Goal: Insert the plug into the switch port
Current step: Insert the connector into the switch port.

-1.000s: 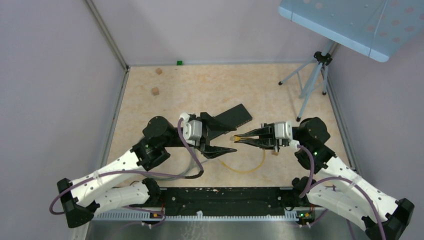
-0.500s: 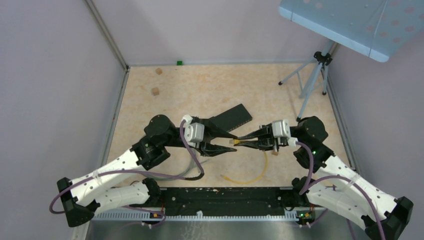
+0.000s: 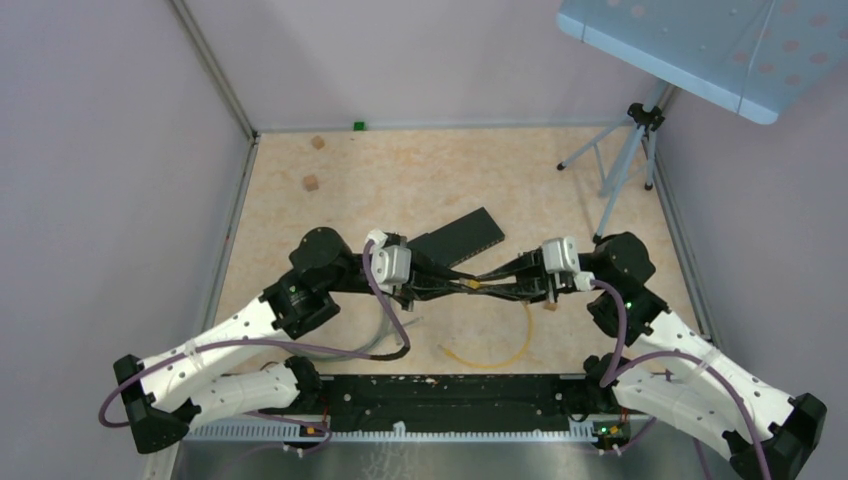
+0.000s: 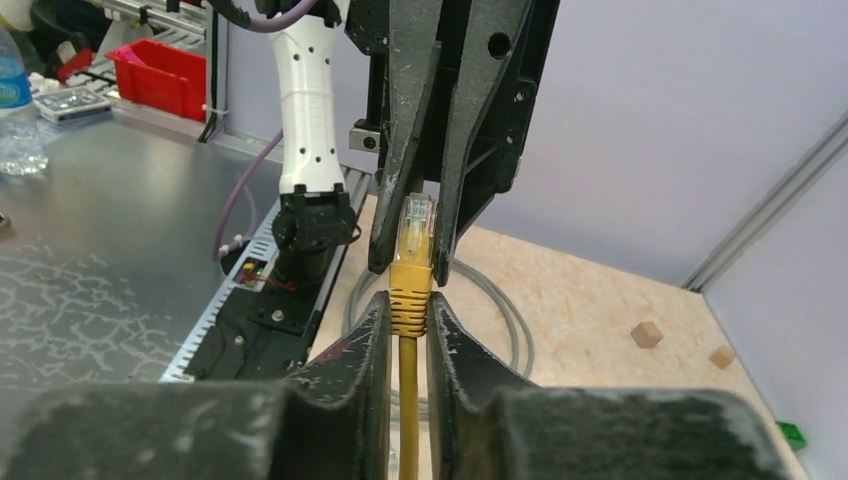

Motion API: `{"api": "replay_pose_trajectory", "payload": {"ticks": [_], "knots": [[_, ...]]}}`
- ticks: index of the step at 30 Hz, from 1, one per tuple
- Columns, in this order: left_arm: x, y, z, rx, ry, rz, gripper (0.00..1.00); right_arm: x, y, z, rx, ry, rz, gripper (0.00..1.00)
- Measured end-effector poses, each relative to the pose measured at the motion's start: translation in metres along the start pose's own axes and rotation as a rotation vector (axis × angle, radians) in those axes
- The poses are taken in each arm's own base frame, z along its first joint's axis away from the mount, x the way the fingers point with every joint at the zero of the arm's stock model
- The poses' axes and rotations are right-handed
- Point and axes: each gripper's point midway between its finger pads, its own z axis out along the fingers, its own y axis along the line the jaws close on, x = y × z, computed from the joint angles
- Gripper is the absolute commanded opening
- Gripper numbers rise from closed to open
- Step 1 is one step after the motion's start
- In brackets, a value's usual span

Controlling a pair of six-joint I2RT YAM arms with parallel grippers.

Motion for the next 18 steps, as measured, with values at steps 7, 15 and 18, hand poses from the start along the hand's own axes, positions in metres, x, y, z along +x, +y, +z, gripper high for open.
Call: {"api": "replay_pose_trajectory", "payload": {"ticks": [7, 15, 18], "knots": [[0.0026, 0.0049, -0.0016, -0.042, 0.004, -0.025, 0.0, -0.0014, 0.0016, -0.0045, 0.04, -0.048, -0.028, 0.41], [0.0029, 0.0024, -0.0075, -0.07, -0.032, -0.041, 0.0, 0.0009, 0.0029, -0.0082, 0.086, -0.122, -0.014, 0.39], [0.0001, 0.004, -0.0074, -0.077, -0.042, -0.036, 0.0, -0.0034, 0.0033, -0.0088, 0.092, -0.151, -0.017, 0.39]]}}
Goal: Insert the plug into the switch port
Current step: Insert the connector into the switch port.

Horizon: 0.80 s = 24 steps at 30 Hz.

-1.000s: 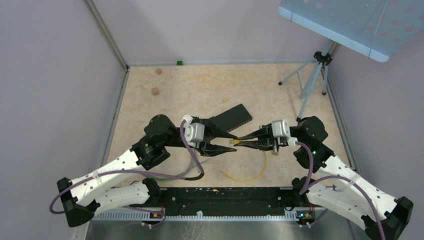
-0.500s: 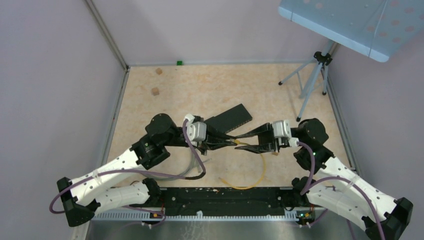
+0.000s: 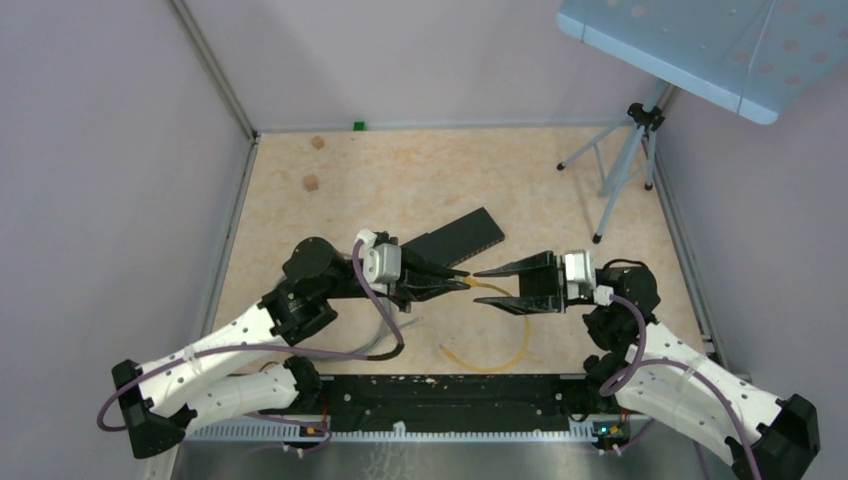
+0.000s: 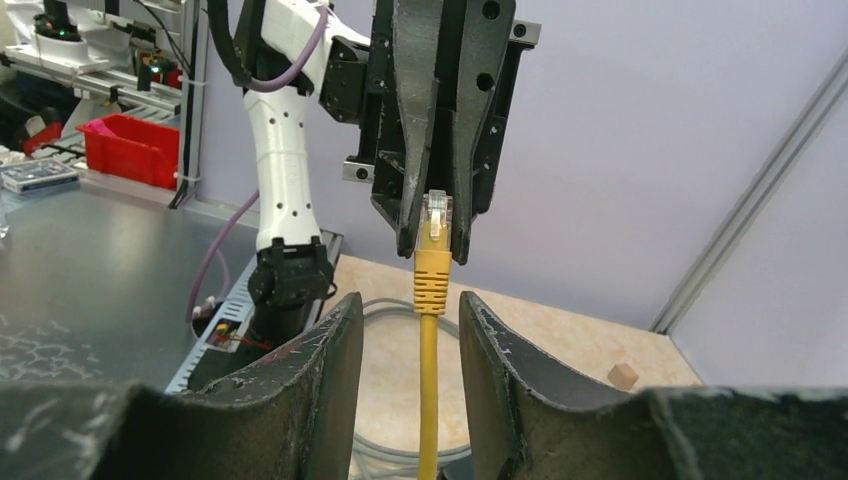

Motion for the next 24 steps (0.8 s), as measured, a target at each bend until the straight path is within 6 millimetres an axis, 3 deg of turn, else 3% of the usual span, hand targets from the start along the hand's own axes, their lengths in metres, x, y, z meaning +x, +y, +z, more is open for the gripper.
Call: {"api": "replay_pose_trajectory", "payload": {"ticks": [18, 24], "knots": [[-0.0019, 0.0008, 0.0004, -0.004, -0.008, -0.002, 0.0, -0.0028, -0.007, 0.0054, 0.012, -0.05, 0.004, 0.32], [-0.0019, 0.0, 0.0005, -0.001, -0.008, -0.004, 0.0, 0.0027, -0.0083, 0.0062, 0.014, -0.044, 0.019, 0.23]]}}
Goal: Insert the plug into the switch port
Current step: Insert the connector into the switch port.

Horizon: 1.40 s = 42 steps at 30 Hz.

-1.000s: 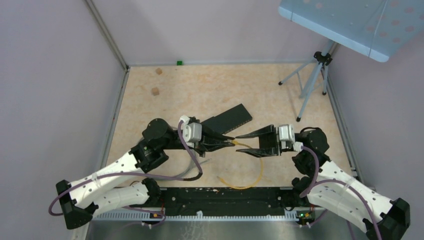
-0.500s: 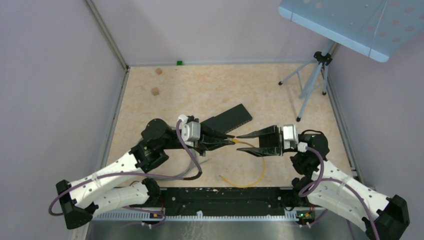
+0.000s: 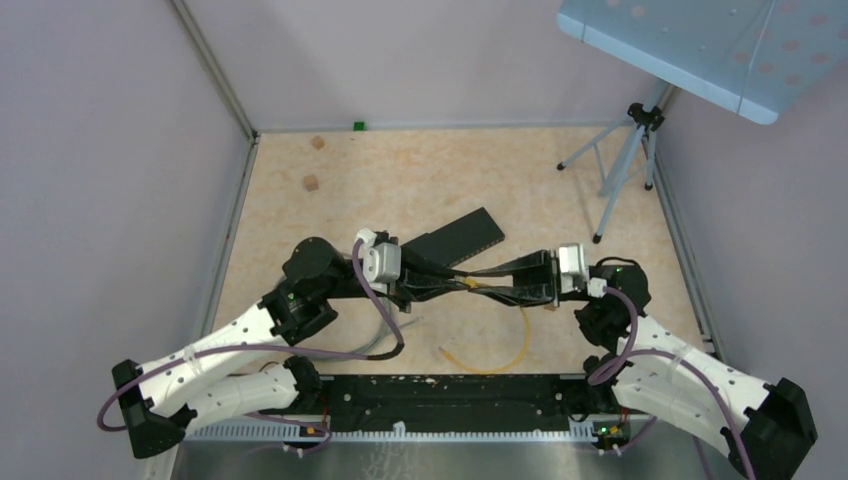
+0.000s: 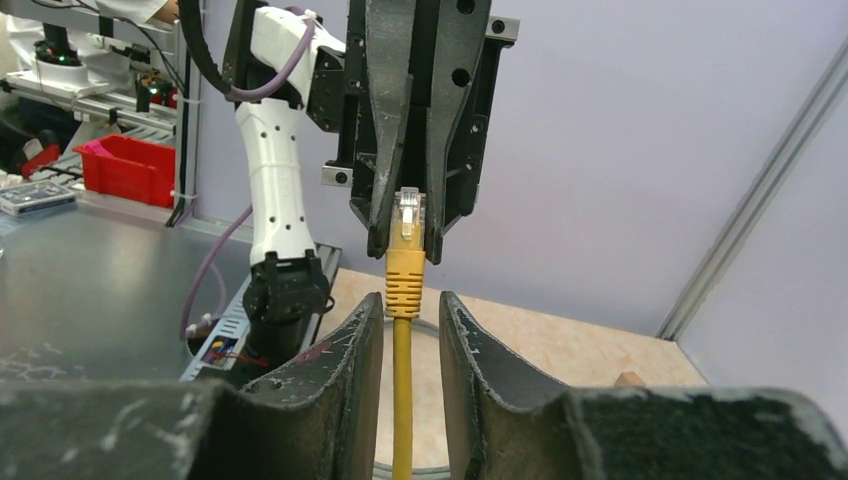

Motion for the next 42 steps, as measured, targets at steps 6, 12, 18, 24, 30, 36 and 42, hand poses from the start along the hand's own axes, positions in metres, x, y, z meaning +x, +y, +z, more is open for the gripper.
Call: {"api": "replay_pose_trajectory", "payload": {"ticks": [6, 12, 18, 24, 30, 36, 42], "knots": [[0.0, 0.001, 0.0, -0.003, -0.001, 0.0, 0.24, 0.002, 0.001, -0.001, -0.001, 0.004, 0.005, 0.0], [0.001, 0.008, -0.001, -0.053, 0.007, -0.02, 0.98, 0.009, -0.005, -0.002, 0.038, 0.024, 0.033, 0.0], [0.009, 0.042, -0.013, -0.29, 0.049, -0.104, 0.99, 0.024, -0.029, -0.015, 0.238, 0.088, 0.118, 0.0], [0.037, 0.094, -0.03, -0.482, 0.121, -0.225, 0.99, 0.076, -0.059, -0.063, 0.589, 0.184, 0.191, 0.0], [0.12, 0.164, -0.075, -0.7, 0.242, -0.357, 0.99, 0.173, -0.057, -0.13, 0.835, 0.42, 0.287, 0.0], [0.216, 0.193, -0.077, -0.699, 0.443, -0.404, 0.99, 0.223, -0.051, -0.164, 0.951, 0.587, 0.356, 0.0], [0.277, 0.24, -0.07, -0.664, 0.526, -0.464, 0.99, 0.25, -0.057, -0.18, 1.047, 0.718, 0.413, 0.0]]}}
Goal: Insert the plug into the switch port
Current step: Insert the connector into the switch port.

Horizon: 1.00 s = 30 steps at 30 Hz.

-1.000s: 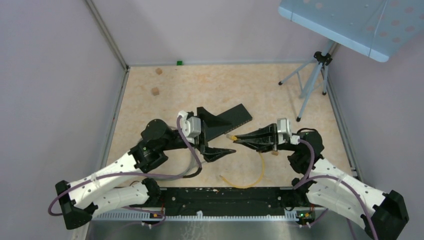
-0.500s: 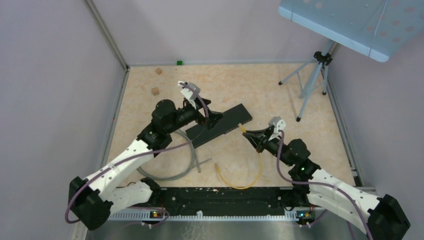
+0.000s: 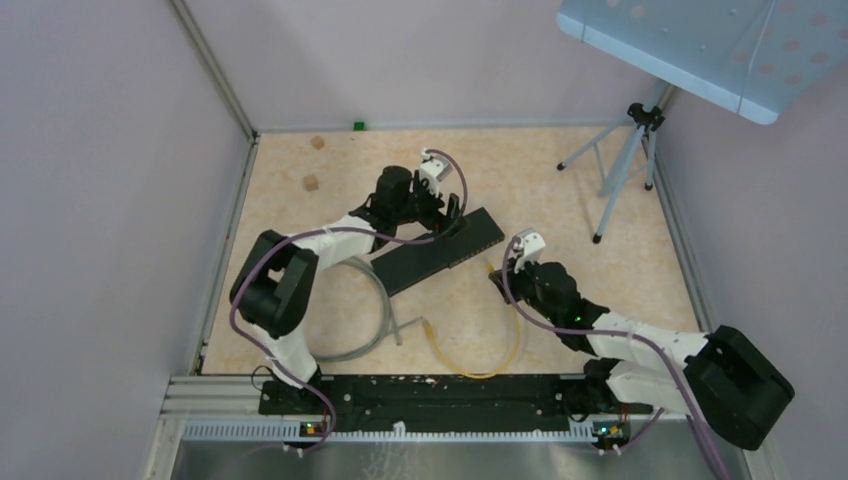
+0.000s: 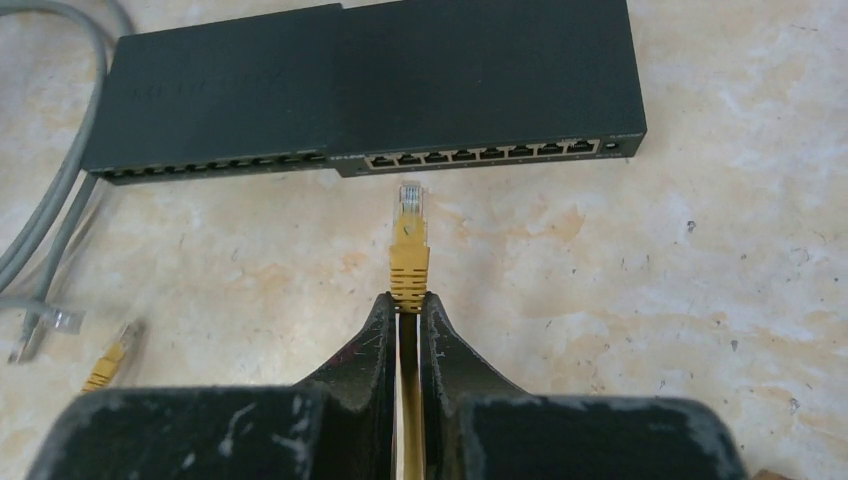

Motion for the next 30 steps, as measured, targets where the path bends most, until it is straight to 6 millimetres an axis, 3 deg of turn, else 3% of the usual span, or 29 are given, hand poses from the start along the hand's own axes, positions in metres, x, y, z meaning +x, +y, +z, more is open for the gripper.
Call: {"api": "replay_pose_trajectory", "payload": {"ticks": [8, 15, 21, 30], "knots": [[0.007, 0.052, 0.033, 0.064, -0.005, -0.073, 0.96, -0.009, -0.012, 0.025, 0.116, 0.067, 0.007, 0.0], [0.027, 0.086, 0.045, 0.128, 0.004, -0.176, 0.85, 0.023, -0.02, 0.04, 0.158, 0.194, -0.007, 0.0], [0.049, 0.072, 0.054, 0.246, 0.036, -0.23, 0.83, 0.036, -0.022, 0.043, 0.158, 0.228, -0.021, 0.0], [0.057, 0.053, 0.063, 0.311, 0.043, -0.21, 0.77, 0.044, -0.027, 0.058, 0.171, 0.242, -0.028, 0.0]]}}
